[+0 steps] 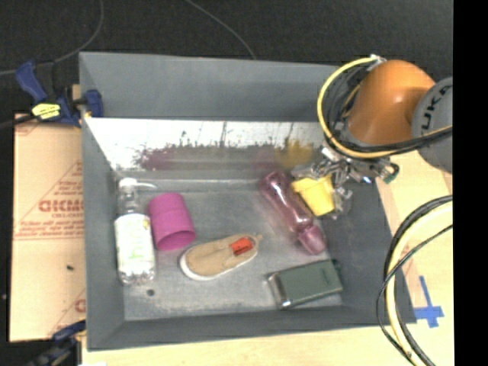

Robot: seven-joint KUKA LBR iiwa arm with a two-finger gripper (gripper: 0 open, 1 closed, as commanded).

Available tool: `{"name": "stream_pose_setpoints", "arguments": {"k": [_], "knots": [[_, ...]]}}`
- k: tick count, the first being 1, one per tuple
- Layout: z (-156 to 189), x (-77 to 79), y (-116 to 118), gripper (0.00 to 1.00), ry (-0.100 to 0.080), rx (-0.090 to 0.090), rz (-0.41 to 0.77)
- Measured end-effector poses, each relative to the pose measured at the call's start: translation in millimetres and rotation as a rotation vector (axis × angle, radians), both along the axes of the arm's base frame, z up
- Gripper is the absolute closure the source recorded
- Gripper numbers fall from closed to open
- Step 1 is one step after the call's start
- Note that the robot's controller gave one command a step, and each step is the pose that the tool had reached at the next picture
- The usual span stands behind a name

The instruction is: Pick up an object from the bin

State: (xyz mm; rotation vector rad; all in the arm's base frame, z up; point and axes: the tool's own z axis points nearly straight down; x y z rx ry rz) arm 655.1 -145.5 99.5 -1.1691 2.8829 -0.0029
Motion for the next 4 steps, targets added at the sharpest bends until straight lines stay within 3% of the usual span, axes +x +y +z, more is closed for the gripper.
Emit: {"name": "stream_pose_setpoints", "arguments": {"k": [1, 2, 3, 4], "knots": [[37, 0.4, 10, 1.0, -0.013, 0.001, -0.015], [37, -3.9, 12, 1.0, -0.003, 0.001, -0.011], [76, -0.1, 5, 1.0, -0.02, -0.001, -0.001], [119, -4.3, 11, 1.0, -0.009, 0.0, 0.0]]}}
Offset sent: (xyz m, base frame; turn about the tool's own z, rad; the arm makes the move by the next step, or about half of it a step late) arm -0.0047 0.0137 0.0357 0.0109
